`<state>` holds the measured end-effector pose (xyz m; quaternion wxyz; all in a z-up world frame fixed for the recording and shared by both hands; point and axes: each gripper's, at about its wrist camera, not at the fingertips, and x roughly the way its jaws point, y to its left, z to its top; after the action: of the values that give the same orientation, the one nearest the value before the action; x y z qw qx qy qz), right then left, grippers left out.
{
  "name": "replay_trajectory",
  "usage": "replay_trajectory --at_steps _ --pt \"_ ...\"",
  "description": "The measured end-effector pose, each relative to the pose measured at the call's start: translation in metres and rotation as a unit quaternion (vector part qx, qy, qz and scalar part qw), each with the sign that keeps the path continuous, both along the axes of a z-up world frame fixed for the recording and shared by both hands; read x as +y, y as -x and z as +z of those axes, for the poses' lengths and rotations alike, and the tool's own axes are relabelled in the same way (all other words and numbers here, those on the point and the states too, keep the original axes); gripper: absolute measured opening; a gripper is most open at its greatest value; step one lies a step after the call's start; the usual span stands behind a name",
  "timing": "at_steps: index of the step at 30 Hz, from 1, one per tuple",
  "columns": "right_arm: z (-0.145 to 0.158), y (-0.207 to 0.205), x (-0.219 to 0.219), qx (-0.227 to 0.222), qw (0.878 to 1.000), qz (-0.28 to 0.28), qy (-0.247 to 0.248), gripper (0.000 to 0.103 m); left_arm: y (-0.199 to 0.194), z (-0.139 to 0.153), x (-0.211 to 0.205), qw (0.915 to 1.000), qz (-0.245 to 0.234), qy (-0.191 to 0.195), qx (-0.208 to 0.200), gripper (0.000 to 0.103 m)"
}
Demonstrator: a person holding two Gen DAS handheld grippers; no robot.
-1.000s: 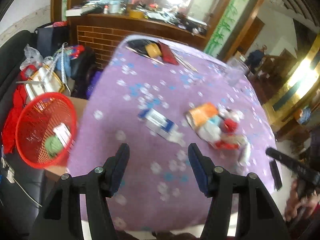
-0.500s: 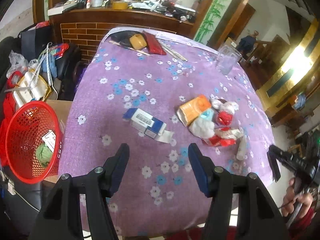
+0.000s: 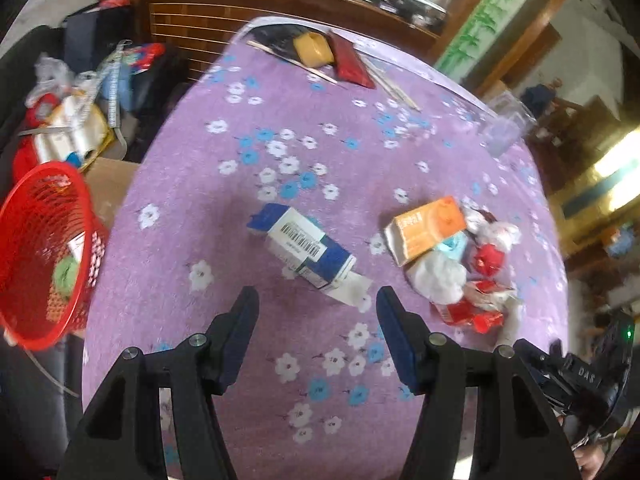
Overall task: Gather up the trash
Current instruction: 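Grasp the blue-and-white medicine box with the left tool while the right tool grasps the red wrapper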
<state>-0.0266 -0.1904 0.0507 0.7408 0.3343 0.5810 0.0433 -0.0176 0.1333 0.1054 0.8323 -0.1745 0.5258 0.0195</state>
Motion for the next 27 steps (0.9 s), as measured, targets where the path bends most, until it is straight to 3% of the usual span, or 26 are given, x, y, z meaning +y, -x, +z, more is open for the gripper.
replay_trajectory --at_steps 5,12,13,15,19,27 --pt "-0.019 -0.020 0.003 0.032 0.999 -0.009 -0.028 0.056 0.010 -0.001 -0.003 0.9982 0.030 -0.050 -0.015 0.060" --pt "-0.050 -0.050 0.021 0.073 0.997 -0.007 0.007 0.056 0.011 -0.008 0.007 0.9971 0.049 -0.058 -0.005 0.060" --pt "-0.054 -0.050 0.021 0.076 0.997 -0.003 0.012 0.054 0.009 -0.009 0.007 0.9969 0.049 -0.062 -0.004 0.060" --pt "-0.058 -0.049 0.020 0.076 0.997 0.007 0.017 0.031 0.004 -0.012 0.006 0.9970 0.048 -0.061 -0.002 0.060" --pt "-0.045 -0.040 0.004 0.035 0.997 0.030 0.067 0.016 -0.015 -0.022 0.002 0.9974 0.050 -0.050 0.009 0.060" --pt "-0.003 -0.006 -0.013 -0.053 0.990 0.071 0.107 0.014 -0.063 -0.066 0.001 0.9916 0.105 -0.024 0.071 0.060"
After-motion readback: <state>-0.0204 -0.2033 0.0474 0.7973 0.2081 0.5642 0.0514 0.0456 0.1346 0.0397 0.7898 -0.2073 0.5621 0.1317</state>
